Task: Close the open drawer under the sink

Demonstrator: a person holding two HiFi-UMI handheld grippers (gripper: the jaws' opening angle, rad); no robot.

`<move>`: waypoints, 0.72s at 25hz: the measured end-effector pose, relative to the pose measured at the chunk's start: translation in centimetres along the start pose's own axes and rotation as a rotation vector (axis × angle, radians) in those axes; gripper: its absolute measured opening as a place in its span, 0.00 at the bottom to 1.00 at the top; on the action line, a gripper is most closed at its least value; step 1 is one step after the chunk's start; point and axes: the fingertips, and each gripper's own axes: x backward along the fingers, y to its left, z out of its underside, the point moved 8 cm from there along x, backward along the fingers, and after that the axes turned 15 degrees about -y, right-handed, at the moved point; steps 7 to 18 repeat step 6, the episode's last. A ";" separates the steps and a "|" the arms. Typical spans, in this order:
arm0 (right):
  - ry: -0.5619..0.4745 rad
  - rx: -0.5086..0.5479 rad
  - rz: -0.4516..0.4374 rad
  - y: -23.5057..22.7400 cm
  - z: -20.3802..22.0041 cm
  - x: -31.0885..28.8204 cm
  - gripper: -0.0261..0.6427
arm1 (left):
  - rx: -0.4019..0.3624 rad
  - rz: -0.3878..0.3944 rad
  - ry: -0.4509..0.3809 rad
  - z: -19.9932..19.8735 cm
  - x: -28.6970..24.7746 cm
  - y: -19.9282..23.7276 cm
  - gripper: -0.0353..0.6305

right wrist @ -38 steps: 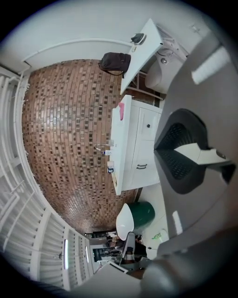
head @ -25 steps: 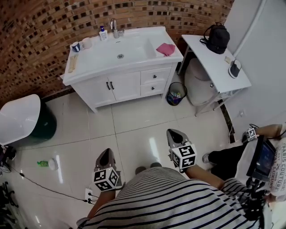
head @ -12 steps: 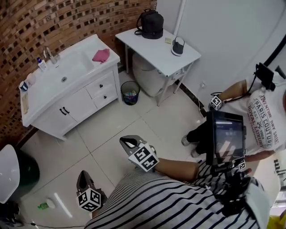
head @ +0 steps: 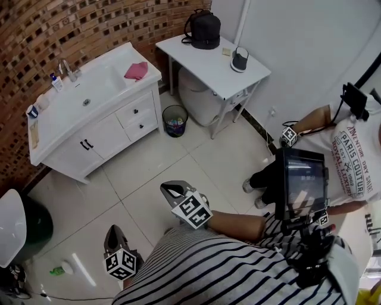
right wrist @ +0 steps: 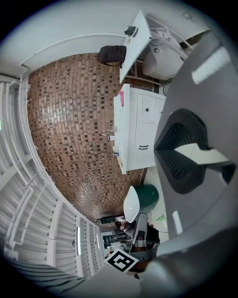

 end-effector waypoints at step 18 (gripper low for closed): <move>0.004 0.000 0.004 -0.1 0.4 -0.1 0.04 | 0.000 0.008 0.004 0.5 -0.3 0.1 0.08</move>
